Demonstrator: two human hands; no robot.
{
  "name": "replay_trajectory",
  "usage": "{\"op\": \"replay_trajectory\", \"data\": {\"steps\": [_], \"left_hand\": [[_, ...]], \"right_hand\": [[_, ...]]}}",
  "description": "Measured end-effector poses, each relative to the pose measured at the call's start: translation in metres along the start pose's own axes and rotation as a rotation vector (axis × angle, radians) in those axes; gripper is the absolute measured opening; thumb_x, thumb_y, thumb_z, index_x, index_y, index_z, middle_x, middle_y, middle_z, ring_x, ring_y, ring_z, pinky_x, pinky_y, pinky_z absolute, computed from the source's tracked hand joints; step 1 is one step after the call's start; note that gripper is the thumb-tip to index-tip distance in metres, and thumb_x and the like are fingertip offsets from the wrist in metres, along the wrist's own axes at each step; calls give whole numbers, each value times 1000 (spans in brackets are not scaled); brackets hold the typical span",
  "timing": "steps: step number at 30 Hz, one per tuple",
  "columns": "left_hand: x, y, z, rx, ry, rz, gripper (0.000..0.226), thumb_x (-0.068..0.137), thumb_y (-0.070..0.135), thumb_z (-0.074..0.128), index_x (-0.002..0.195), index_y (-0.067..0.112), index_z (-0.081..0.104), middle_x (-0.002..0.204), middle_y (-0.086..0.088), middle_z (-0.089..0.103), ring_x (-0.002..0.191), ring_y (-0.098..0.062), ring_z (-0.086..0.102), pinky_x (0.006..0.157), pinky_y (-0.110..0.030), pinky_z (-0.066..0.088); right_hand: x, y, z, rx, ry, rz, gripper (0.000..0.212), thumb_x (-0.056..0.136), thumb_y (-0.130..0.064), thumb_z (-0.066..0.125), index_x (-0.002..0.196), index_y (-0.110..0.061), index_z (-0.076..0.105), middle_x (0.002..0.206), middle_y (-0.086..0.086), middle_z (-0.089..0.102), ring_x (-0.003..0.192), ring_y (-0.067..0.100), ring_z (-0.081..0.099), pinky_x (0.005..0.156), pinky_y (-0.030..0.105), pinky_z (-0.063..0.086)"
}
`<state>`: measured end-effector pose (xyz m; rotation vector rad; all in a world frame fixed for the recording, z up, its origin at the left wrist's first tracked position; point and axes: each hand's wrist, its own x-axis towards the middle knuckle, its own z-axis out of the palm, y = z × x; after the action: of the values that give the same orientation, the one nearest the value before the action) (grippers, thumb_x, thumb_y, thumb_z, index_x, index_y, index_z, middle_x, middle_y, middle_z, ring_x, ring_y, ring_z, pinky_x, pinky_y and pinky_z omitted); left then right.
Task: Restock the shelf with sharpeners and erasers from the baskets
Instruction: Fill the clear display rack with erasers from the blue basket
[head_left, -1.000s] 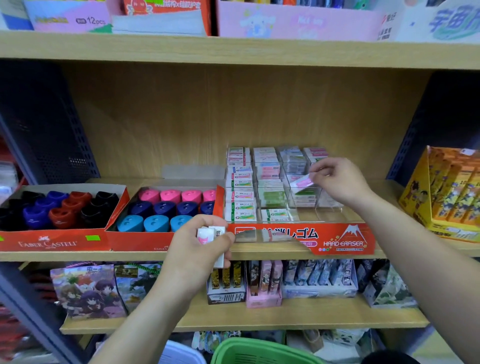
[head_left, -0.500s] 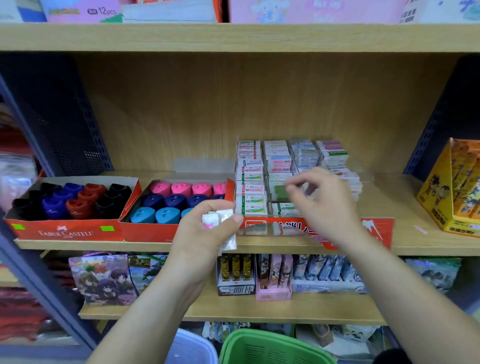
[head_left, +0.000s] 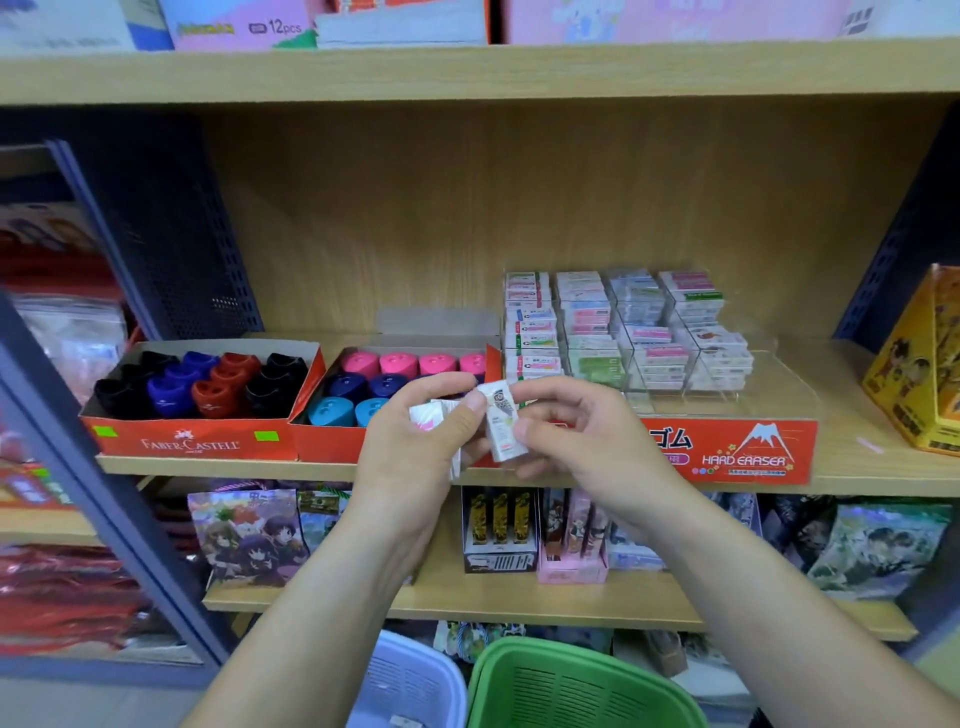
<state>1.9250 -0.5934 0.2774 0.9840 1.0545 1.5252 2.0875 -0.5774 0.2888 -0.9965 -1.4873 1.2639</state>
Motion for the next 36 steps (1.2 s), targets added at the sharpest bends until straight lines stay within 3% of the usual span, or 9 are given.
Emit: {"op": "replay_trajectory", "data": {"steps": [5, 10, 14, 17, 21, 26, 29, 32, 36], "left_hand": [[-4, 4, -3, 49, -12, 16, 15, 89, 7, 73, 104, 11, 71, 94, -14, 77, 84, -25, 75, 69, -26, 58], [-10, 4, 1, 141, -35, 8, 14, 93, 8, 71, 106, 14, 69, 84, -7, 77, 72, -20, 74, 57, -25, 57], [-10, -8, 6, 345, -90, 28, 8, 92, 22, 74, 97, 21, 68, 57, 1, 57, 49, -15, 48, 44, -27, 40], [-12, -15, 11, 404, -145, -16, 9, 92, 26, 73, 85, 25, 68, 62, -7, 46, 54, -20, 36, 47, -27, 29], [-11, -20, 19, 463, -150, -62, 14, 96, 14, 60, 86, 20, 65, 70, -2, 56, 55, -20, 37, 48, -29, 28], [-3, -8, 34, 443, -108, -30, 16, 95, 1, 51, 98, 13, 61, 80, -13, 58, 50, -16, 46, 48, -31, 38], [4, 4, 45, 514, -145, 74, 12, 101, 8, 55, 107, 18, 60, 83, -9, 63, 59, -16, 56, 60, -33, 50], [13, 12, 56, 561, -151, 163, 18, 99, 20, 65, 115, 27, 63, 77, -6, 72, 72, -36, 66, 77, -45, 59], [23, 13, 71, 618, -128, 181, 32, 95, 22, 71, 124, 31, 61, 88, 9, 78, 99, -18, 72, 101, -48, 51]], "right_hand": [[-3, 4, 0, 36, -18, 20, 30, 102, -3, 53, 116, -22, 72, 97, 12, 68, 70, 20, 69, 62, 31, 59], [-8, 17, -10, -11, -74, -55, 37, 97, -6, 64, 120, -33, 72, 107, 2, 73, 82, 10, 62, 73, 26, 52], [-14, 23, -31, 16, 93, -25, 28, 91, -5, 72, 107, -27, 75, 101, 2, 76, 76, 15, 65, 67, 34, 51], [-21, 20, -59, 134, 186, 0, 27, 91, 2, 68, 110, -17, 73, 92, 9, 74, 71, 18, 63, 65, 32, 52], [-20, 10, -107, 67, 341, -49, 29, 94, 4, 61, 105, -18, 76, 87, 8, 73, 80, 19, 65, 83, 35, 56], [8, -11, -170, -213, 544, -124, 24, 94, -2, 66, 105, -22, 71, 89, 7, 76, 71, 14, 72, 67, 32, 62], [42, -12, -202, -447, 656, -134, 21, 91, -16, 73, 110, -23, 68, 91, -2, 75, 74, 5, 69, 57, 22, 50], [74, -11, -218, -551, 655, -96, 21, 90, -19, 74, 108, -24, 64, 86, -9, 71, 74, -3, 62, 55, 18, 42], [102, 1, -230, -686, 586, -47, 14, 85, -24, 77, 87, -27, 64, 77, -9, 70, 75, 11, 69, 61, 25, 46]]}}
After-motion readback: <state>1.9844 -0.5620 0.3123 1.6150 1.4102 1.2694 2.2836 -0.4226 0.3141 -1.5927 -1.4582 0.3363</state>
